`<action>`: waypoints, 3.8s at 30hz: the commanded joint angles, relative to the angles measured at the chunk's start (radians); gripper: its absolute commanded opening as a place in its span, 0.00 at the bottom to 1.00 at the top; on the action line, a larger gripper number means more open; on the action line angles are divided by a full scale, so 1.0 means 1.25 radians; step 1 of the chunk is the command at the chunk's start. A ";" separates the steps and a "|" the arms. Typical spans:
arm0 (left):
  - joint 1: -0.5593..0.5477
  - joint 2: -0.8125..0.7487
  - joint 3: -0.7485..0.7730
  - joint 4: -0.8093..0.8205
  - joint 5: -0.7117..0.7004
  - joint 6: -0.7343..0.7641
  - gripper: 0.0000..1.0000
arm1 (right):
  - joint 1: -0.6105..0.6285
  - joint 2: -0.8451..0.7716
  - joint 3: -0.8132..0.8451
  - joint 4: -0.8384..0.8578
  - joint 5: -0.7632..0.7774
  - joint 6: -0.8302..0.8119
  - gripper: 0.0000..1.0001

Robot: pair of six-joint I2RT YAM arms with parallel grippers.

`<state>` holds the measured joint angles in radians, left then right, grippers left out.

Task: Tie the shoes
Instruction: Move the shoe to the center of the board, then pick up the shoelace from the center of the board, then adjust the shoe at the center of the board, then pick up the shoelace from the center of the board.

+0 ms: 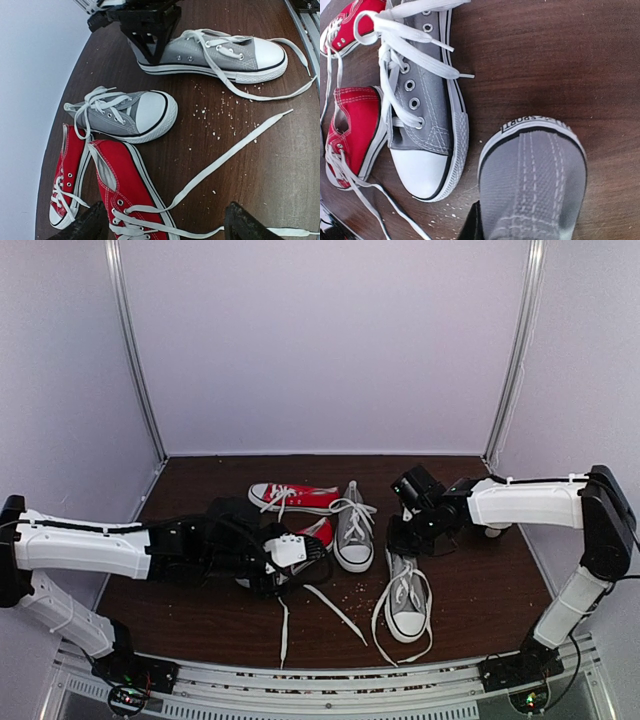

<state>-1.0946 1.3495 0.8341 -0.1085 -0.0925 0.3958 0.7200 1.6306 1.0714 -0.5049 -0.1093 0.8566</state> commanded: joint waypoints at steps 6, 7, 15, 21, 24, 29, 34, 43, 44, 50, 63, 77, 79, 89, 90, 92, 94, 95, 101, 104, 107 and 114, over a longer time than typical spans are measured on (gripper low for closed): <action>0.003 0.061 0.050 -0.038 0.060 -0.002 0.79 | 0.020 0.032 0.089 0.020 0.076 -0.023 0.44; 0.003 0.061 0.054 -0.043 0.084 0.004 0.79 | 0.021 0.012 0.083 0.023 0.084 -0.036 0.44; -0.031 0.132 0.193 -0.175 0.418 0.238 0.73 | 0.024 -0.324 -0.033 0.158 0.177 -0.393 0.64; -0.104 0.429 0.543 -0.403 0.421 0.427 0.72 | -0.071 -0.584 -0.190 0.340 0.057 -0.555 0.99; -0.129 0.580 0.714 -0.526 0.405 0.508 0.72 | -0.111 -0.640 -0.211 0.306 0.034 -0.547 0.99; -0.149 0.688 0.830 -0.615 0.395 0.600 0.73 | -0.122 -0.623 -0.187 0.187 -0.005 -0.583 0.99; -0.177 0.790 0.915 -0.716 0.318 0.669 0.73 | -0.124 -0.607 -0.180 0.140 -0.010 -0.604 1.00; -0.186 0.864 0.969 -0.691 0.256 0.618 0.57 | -0.126 -0.545 -0.140 0.028 -0.099 -0.605 0.89; -0.187 0.867 0.970 -0.689 0.247 0.611 0.53 | -0.124 -0.534 -0.129 0.004 -0.110 -0.609 0.87; -0.193 0.851 0.957 -0.689 0.222 0.577 0.11 | -0.125 -0.488 -0.076 -0.113 -0.117 -0.602 0.78; -0.037 0.316 0.276 0.139 0.486 0.112 0.00 | -0.123 -0.376 -0.173 -0.176 -0.036 -0.439 0.67; -0.026 0.478 0.342 0.170 0.162 -0.075 0.00 | -0.056 -0.151 -0.272 -0.018 0.031 -0.360 0.49; -0.029 0.499 0.357 0.154 0.165 -0.065 0.00 | -0.038 -0.137 -0.273 -0.005 0.021 -0.350 0.48; -0.063 0.603 0.453 0.090 0.168 -0.012 0.00 | -0.020 -0.122 -0.266 0.039 -0.001 -0.319 0.46; -0.062 0.601 0.448 0.094 0.164 -0.012 0.00 | -0.020 -0.125 -0.267 0.040 -0.008 -0.316 0.46; -0.062 0.581 0.423 0.122 0.131 -0.020 0.00 | -0.018 -0.133 -0.270 0.049 -0.037 -0.307 0.46; -0.056 0.552 0.388 0.158 0.095 -0.023 0.00 | -0.014 -0.149 -0.277 0.053 -0.066 -0.294 0.45; -0.052 0.537 0.373 0.168 0.082 -0.023 0.00 | -0.014 -0.162 -0.282 0.053 -0.080 -0.289 0.45; -0.036 0.425 0.304 0.186 0.031 -0.010 0.00 | -0.011 -0.268 -0.203 -0.179 0.031 -0.357 0.46; -0.030 0.366 0.263 0.209 0.024 -0.018 0.00 | 0.035 -0.283 -0.104 -0.317 0.014 -0.472 0.46; -0.011 0.307 0.221 0.236 0.040 -0.054 0.00 | 0.169 -0.267 0.034 -0.444 0.021 -0.672 0.46; 0.023 0.278 0.160 0.325 0.090 -0.144 0.00 | 0.310 -0.259 0.028 -0.523 0.138 -1.115 0.48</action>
<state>-1.1023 1.6840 1.0527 0.1947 0.0376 0.3271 1.0550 1.3014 1.1824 -1.0294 0.0296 -0.1223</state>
